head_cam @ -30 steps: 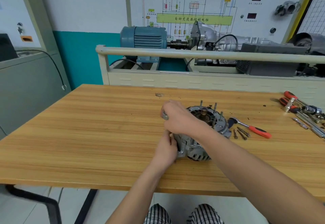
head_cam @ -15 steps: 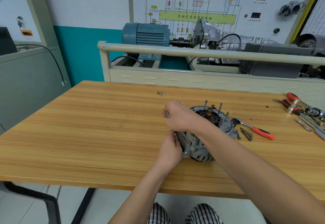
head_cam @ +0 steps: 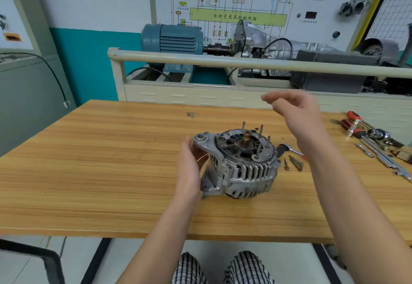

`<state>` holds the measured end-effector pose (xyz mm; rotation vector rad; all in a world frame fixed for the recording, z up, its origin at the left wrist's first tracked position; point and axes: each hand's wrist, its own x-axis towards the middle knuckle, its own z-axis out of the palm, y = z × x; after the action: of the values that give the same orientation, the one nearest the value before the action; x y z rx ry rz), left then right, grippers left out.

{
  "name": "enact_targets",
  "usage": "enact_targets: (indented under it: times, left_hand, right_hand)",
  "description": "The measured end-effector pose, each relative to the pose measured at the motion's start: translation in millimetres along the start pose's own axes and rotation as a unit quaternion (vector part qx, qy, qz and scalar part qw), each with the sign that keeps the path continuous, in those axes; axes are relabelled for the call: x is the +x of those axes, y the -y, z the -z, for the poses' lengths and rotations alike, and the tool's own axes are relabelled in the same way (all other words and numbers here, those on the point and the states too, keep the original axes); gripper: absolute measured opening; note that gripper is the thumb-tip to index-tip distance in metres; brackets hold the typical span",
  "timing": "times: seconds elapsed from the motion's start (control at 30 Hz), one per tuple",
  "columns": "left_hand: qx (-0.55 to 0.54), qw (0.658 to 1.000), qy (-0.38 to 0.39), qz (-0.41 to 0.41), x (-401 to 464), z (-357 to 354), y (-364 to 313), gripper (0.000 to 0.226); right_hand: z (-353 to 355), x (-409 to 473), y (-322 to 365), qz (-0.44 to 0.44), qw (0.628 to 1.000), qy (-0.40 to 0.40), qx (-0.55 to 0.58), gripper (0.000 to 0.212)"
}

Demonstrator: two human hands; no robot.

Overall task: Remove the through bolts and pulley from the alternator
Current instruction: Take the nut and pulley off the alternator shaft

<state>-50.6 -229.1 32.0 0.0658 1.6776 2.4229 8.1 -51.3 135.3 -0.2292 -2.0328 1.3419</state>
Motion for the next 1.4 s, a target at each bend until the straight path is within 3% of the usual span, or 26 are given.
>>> enact_targets:
  times: [0.1,0.17,0.2,0.3,0.37,0.43,0.57,0.9,1.1,1.4]
  left_hand:
    - [-0.006,1.000,0.016,0.023,-3,-15,0,0.038]
    - [-0.017,0.999,0.007,0.035,-1,-22,0,0.050]
    - [-0.028,0.999,0.004,0.043,0,-25,-1,0.061]
    - [-0.042,0.998,-0.009,0.048,3,-31,-2,0.084]
    - [-0.039,0.999,-0.015,0.035,8,-32,-3,0.074]
    - [-0.038,0.999,-0.013,0.035,15,-33,-5,0.068]
    - [-0.022,0.999,0.021,0.018,31,-31,-9,0.020]
    - [0.020,0.998,0.046,0.034,55,-25,-17,0.018]
    - [0.010,0.998,0.048,0.043,60,-23,-17,0.031]
    - [0.018,0.996,0.081,0.029,60,-23,-18,0.015]
  right_hand:
    - [4,-9,-51,-0.115,0.993,0.006,0.013,0.014]
    - [1,-22,-76,-0.159,0.982,0.056,0.082,0.027]
    - [0,-28,-85,-0.173,0.972,0.092,0.127,0.040]
    - [5,-40,-105,-0.176,0.939,0.197,0.218,0.111]
    - [10,-43,-114,-0.153,0.928,0.243,0.236,0.124]
    - [15,-44,-121,-0.132,0.921,0.275,0.242,0.123]
    - [20,-47,-131,-0.091,0.924,0.308,0.209,0.118]
    - [1,-53,-128,-0.058,0.963,0.227,0.135,0.116]
    - [0,-55,-128,-0.044,0.966,0.208,0.149,0.106]
    - [2,-55,-129,-0.038,0.969,0.213,0.116,0.097]
